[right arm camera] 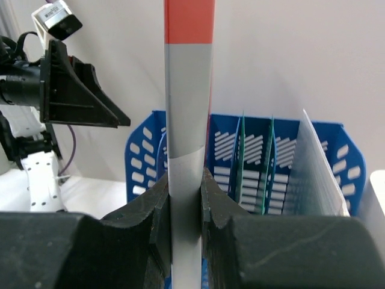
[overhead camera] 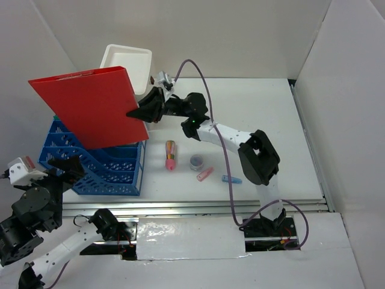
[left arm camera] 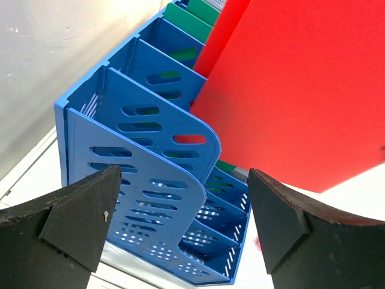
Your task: Organize the desk
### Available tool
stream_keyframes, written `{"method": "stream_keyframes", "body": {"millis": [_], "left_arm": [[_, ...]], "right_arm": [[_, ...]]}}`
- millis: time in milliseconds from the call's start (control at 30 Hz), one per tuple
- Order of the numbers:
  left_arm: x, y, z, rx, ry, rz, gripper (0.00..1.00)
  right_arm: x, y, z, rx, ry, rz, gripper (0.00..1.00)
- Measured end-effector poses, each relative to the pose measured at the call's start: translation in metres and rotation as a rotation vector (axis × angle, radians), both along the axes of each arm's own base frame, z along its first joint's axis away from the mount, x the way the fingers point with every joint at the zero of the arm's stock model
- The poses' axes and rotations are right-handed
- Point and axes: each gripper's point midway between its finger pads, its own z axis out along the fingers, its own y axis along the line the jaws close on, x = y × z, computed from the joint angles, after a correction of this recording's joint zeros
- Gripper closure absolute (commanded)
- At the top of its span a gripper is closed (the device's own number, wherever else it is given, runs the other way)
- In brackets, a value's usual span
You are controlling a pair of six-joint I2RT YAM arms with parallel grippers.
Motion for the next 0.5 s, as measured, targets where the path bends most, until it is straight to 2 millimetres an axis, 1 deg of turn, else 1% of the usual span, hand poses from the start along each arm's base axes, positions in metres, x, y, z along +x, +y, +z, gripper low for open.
{"method": "stream_keyframes", "body": {"millis": [67,133,267,333,433,500], "left_arm": [[0.001,0.0,0.0,0.009,0.003,-0.002,0.0],[0.001,-0.001,0.0,0.01,0.001,-0.004,0.0],[0.0,0.0,0.001,-0.002,-0.012,-0.009,0.0],[-0.002,0.001,0.002,-0.012,-0.023,-0.009,0.01],[-0.004,0.003,0.001,-0.022,-0.034,-0.009,0.01],[-0.005,0.004,0.001,-0.026,-0.038,-0.009,0.01]], "right_arm": [[-0.004,-0.008,0.005,-0.025,-0.006,-0.024,1.0],[-0.01,-0.017,0.016,-0.034,-0.03,-0.046,1.0],[-0.02,-0.04,0.051,-0.019,-0.105,-0.096,1.0],[-0.022,-0.049,0.063,-0.006,-0.137,-0.113,1.0],[-0.019,-0.054,0.068,-0.012,-0.156,-0.123,1.0],[-0.014,-0.051,0.064,-0.034,-0.145,-0.115,1.0]]}}
